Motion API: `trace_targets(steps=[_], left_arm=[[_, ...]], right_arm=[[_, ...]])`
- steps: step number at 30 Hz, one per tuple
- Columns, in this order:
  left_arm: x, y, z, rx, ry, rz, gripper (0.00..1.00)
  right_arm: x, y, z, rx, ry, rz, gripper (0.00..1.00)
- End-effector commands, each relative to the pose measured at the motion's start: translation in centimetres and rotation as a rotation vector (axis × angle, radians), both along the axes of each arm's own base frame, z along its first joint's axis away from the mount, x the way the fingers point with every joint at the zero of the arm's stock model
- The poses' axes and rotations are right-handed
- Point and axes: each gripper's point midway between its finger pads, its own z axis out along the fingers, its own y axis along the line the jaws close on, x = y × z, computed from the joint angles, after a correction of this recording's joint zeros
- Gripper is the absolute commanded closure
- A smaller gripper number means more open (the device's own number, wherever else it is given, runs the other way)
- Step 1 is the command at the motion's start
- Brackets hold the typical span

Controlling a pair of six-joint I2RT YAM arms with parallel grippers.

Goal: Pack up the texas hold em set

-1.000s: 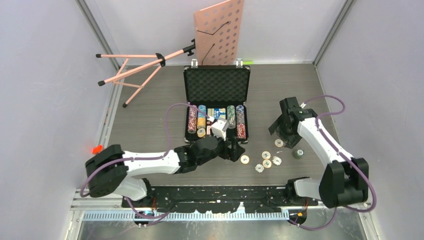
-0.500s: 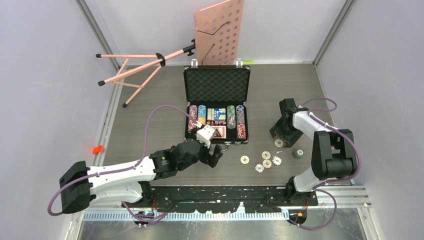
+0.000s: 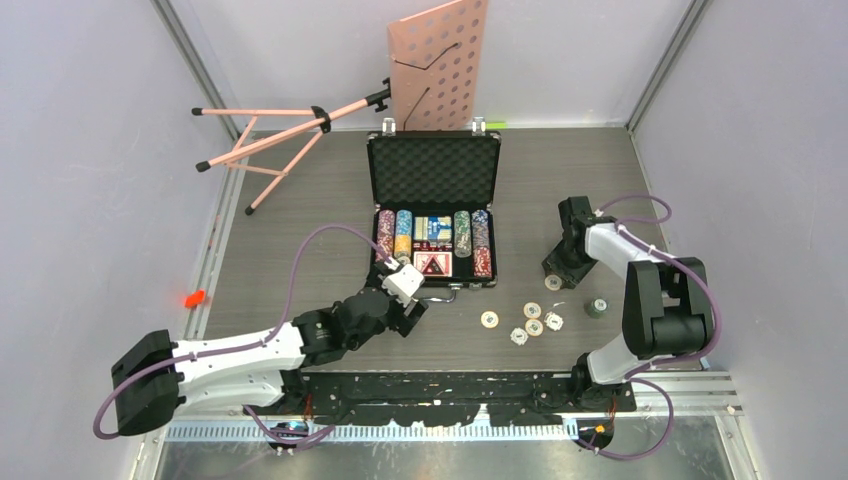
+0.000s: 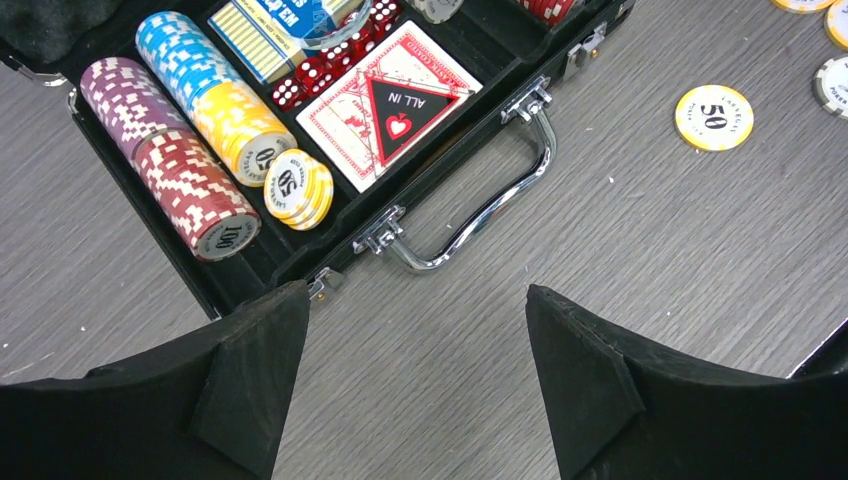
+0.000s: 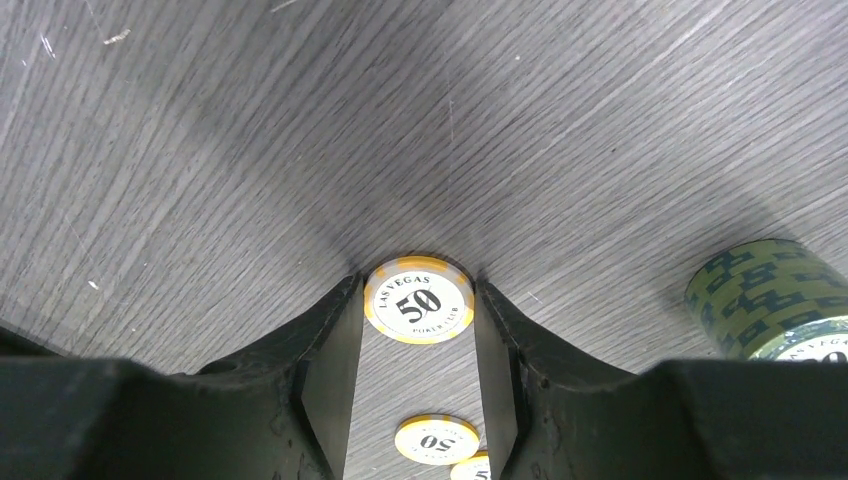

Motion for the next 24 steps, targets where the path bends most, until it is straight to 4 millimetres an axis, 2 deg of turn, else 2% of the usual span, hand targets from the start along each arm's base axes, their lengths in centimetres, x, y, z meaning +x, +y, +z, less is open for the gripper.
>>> trace_targets(steps=[1, 8, 11, 19, 24], left_arm=[[0.8, -0.2, 2.5, -0.09, -0.09, 0.012, 0.18], [0.6, 0.0, 2.6, -0.106, -0.086, 0.012, 0.18], [0.5, -0.1, 2.5, -0.109, -0.081, 0.006, 0.18], [0.3, -0.1, 2.6, -0.115, -0.079, 0.0, 0.18], [0.3, -0.1, 2.7, -0.122, -0.081, 0.001, 0.19]], right_arm=[[-1.5, -0.1, -0.6, 0.008, 0.032, -0.019, 0.62], [-2.4, 1.5, 2.1, 0.086, -0.012, -0.004, 0.61], [-3.0, 2.8, 3.1, 0.142, -0.038, 0.009, 0.61], [-5.4, 6.7, 2.9, 0.202, -0.005, 0.081, 0.6], [-5.7, 6.6, 2.3, 0.149, -0.006, 0.088, 0.6]])
